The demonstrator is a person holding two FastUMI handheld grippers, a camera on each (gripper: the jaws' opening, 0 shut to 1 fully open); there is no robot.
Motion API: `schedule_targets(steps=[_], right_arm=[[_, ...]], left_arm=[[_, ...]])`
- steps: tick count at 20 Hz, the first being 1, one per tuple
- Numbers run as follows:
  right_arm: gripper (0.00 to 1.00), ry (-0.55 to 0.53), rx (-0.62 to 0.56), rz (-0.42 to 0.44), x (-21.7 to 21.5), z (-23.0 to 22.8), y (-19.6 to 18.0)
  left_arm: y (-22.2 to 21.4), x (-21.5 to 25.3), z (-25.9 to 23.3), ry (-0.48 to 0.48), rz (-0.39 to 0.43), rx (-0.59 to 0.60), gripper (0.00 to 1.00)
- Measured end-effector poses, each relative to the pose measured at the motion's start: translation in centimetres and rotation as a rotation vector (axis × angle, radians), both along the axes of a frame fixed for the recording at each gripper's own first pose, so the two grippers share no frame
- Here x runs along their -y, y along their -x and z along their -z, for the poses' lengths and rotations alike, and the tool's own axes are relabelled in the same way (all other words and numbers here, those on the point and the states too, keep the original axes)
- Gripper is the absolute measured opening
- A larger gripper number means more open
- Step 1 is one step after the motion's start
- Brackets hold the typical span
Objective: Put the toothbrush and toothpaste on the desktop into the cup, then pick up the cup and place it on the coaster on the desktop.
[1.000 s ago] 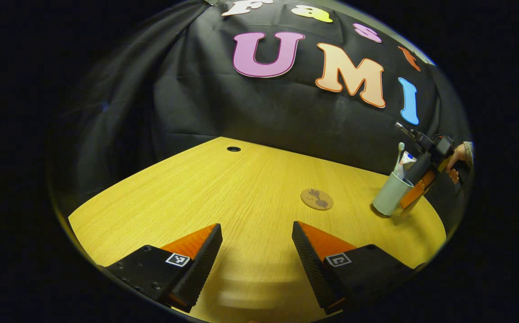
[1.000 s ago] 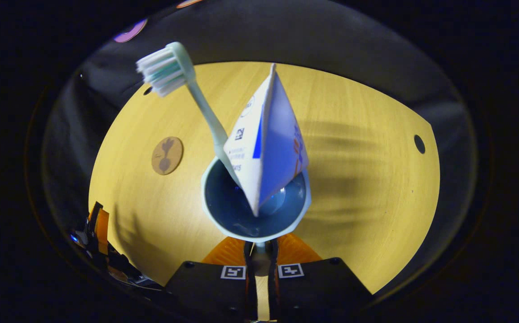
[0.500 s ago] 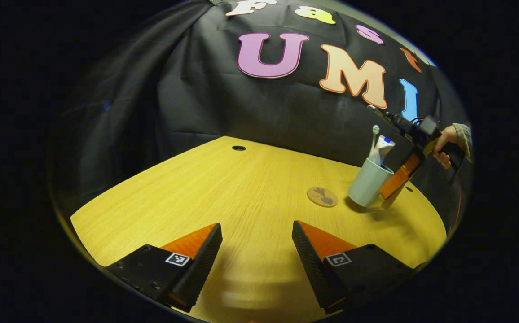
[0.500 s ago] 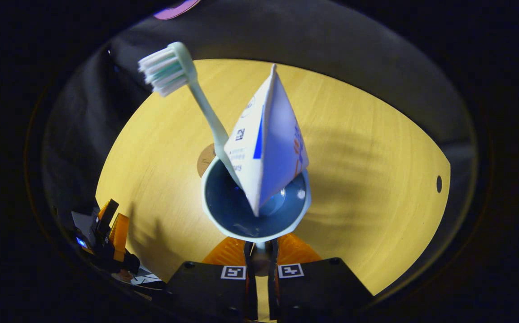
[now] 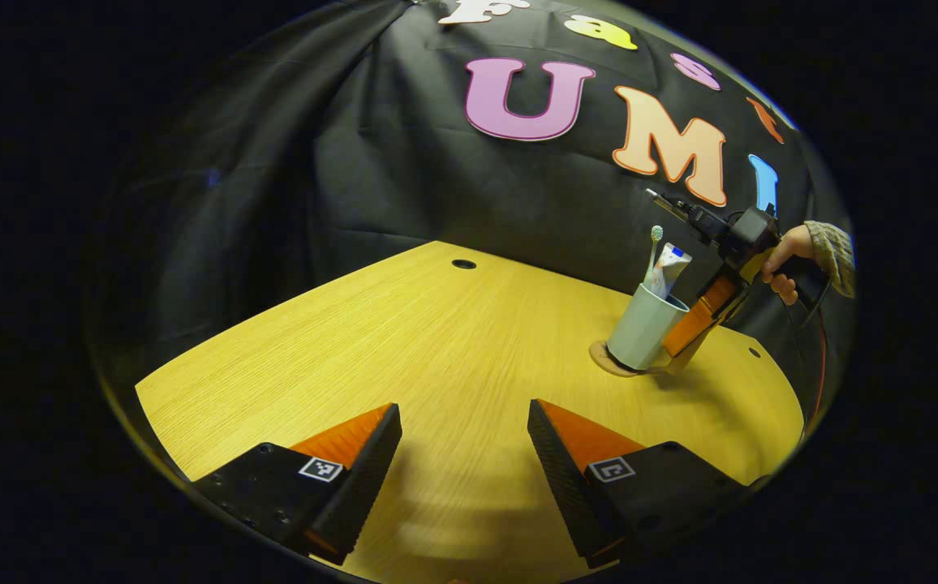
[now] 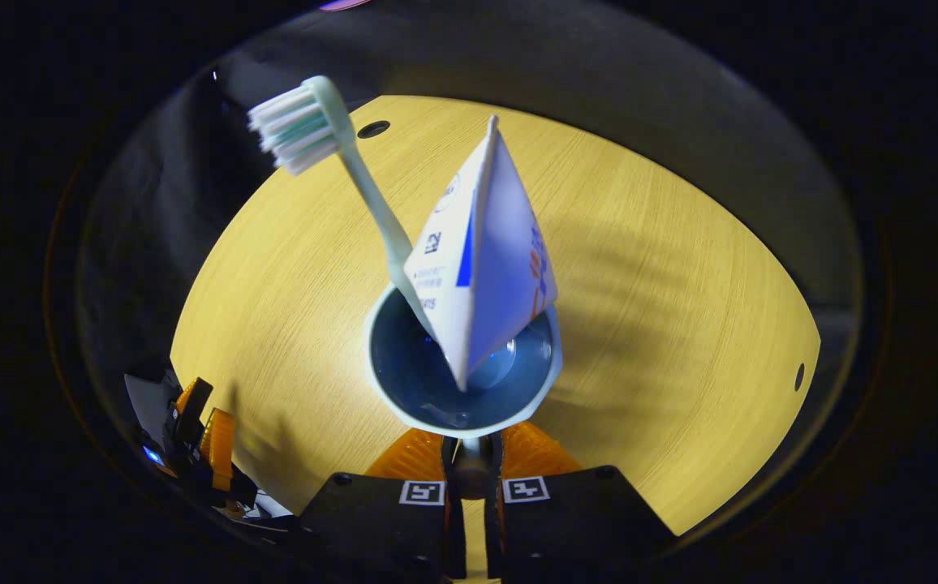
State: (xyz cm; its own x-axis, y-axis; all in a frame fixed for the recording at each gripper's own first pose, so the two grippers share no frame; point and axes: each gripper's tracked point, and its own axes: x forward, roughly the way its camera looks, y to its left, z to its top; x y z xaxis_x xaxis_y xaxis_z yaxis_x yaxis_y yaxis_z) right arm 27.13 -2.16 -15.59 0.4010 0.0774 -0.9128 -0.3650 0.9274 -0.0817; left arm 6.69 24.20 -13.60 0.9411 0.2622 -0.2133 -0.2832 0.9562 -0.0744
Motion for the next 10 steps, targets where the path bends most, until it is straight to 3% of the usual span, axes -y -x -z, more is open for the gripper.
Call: schedule_targets(steps=[10], right_arm=[[0.11,0.064,-0.016,-0.038,0.2,-0.6,0.2]], left_arm=[[1.4,-1.9,0.6,0.019,-0.078,-0.017,0.94]])
